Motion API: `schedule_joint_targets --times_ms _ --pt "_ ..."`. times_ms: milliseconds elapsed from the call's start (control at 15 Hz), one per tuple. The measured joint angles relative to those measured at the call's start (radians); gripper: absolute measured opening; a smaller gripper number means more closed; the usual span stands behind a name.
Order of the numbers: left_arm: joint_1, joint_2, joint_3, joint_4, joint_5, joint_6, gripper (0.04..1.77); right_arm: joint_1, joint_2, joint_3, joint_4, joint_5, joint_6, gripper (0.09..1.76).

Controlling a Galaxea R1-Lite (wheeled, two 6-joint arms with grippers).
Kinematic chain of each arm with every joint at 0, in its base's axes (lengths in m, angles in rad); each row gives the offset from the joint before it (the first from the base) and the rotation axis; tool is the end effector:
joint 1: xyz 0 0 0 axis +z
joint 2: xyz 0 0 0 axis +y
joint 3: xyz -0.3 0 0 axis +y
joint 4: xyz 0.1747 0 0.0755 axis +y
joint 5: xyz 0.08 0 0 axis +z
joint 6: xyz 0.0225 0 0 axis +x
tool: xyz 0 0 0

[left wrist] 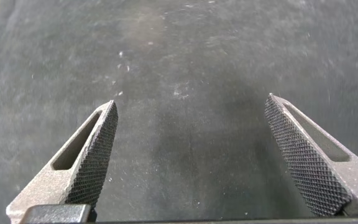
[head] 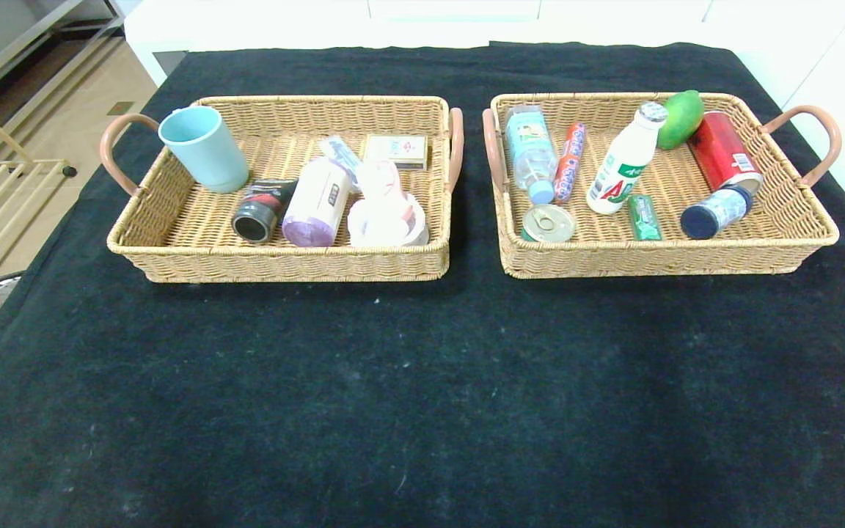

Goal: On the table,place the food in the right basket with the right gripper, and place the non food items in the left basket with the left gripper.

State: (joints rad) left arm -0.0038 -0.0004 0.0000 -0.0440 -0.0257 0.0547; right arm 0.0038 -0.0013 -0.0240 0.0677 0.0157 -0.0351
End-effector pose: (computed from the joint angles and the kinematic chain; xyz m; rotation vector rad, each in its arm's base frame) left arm -0.0229 -0.0005 0.0800 0.0552 -0.0452 -0.0283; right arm -0.0249 0.0003 0.0752 -0.0348 0.0421 0.0202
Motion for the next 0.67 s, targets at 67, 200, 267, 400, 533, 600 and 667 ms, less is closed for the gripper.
schedule_joint_targets --times_ms 67,200,267,400,533,600,667 --pt "0.000 0.000 0.000 -0.009 0.011 -0.021 1.72 0.000 0.000 0.000 -0.001 0.000 0.001 1.71" --pt "0.000 0.000 0.000 -0.019 0.022 -0.051 1.72 0.000 0.000 0.000 -0.003 0.000 0.001 1.71" --pt "0.000 0.000 0.000 -0.020 0.022 -0.055 1.72 0.000 0.000 0.000 -0.003 0.001 0.001 1.71" --pt "0.000 0.000 0.000 -0.021 0.021 -0.055 1.72 0.000 0.000 0.000 -0.003 0.000 0.001 1.71" --pt "0.000 0.000 0.000 -0.021 0.022 -0.054 1.72 0.000 0.000 0.000 -0.004 0.001 0.000 1.71" --pt "0.000 0.000 0.000 -0.021 0.021 -0.054 1.72 0.000 0.000 0.000 -0.004 0.001 0.000 1.71" --pt "0.000 0.000 0.000 -0.021 0.021 -0.054 1.72 0.000 0.000 0.001 -0.003 0.000 0.001 1.71"
